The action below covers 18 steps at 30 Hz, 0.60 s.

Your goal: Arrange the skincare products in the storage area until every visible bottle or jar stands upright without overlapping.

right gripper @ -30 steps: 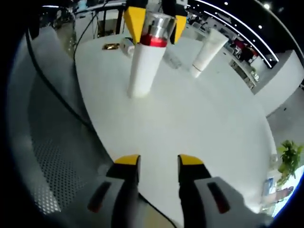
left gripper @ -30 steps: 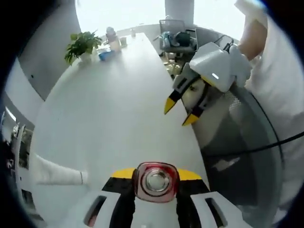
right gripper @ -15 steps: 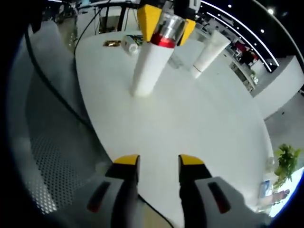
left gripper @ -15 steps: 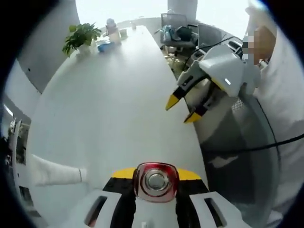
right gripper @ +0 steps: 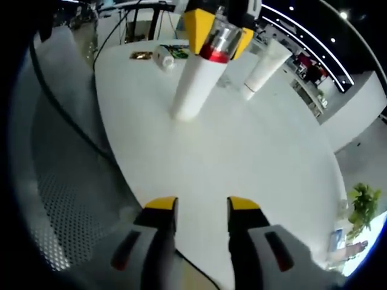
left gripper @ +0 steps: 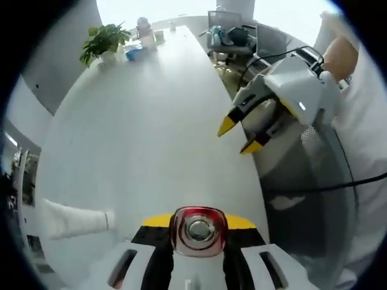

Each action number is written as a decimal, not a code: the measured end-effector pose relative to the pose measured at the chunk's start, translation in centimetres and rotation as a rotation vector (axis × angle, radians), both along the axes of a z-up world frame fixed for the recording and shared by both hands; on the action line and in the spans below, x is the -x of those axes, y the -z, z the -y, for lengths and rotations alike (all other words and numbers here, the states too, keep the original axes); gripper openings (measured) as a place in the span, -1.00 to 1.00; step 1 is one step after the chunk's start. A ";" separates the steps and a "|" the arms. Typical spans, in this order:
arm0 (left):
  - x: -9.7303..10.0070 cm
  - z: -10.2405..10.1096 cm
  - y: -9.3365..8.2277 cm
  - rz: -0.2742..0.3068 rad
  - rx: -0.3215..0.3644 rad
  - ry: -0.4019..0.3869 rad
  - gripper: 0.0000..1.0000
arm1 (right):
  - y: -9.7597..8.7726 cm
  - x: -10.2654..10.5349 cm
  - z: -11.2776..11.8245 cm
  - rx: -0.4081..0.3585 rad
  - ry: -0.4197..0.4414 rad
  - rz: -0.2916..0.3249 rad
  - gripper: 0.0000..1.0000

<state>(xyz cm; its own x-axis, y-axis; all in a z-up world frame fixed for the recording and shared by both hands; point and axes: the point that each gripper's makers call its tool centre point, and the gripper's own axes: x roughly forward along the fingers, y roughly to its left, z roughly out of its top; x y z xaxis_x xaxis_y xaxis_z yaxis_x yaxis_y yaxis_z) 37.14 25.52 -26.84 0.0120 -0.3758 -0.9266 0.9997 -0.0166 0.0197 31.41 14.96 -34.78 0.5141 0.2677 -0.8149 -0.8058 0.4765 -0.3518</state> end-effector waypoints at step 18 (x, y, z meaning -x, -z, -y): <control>-6.0 1.9 -1.5 0.030 0.006 -0.066 -0.40 | -0.8 -0.9 -0.6 -0.080 0.028 0.050 -0.22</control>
<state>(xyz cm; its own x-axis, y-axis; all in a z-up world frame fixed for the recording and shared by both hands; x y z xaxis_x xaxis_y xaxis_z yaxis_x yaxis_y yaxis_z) 43.11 23.66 -25.34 0.0646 -0.3784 -0.9234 0.9976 0.0493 0.0496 32.27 15.53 -33.99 0.5621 0.3159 -0.7643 -0.7739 0.5268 -0.3514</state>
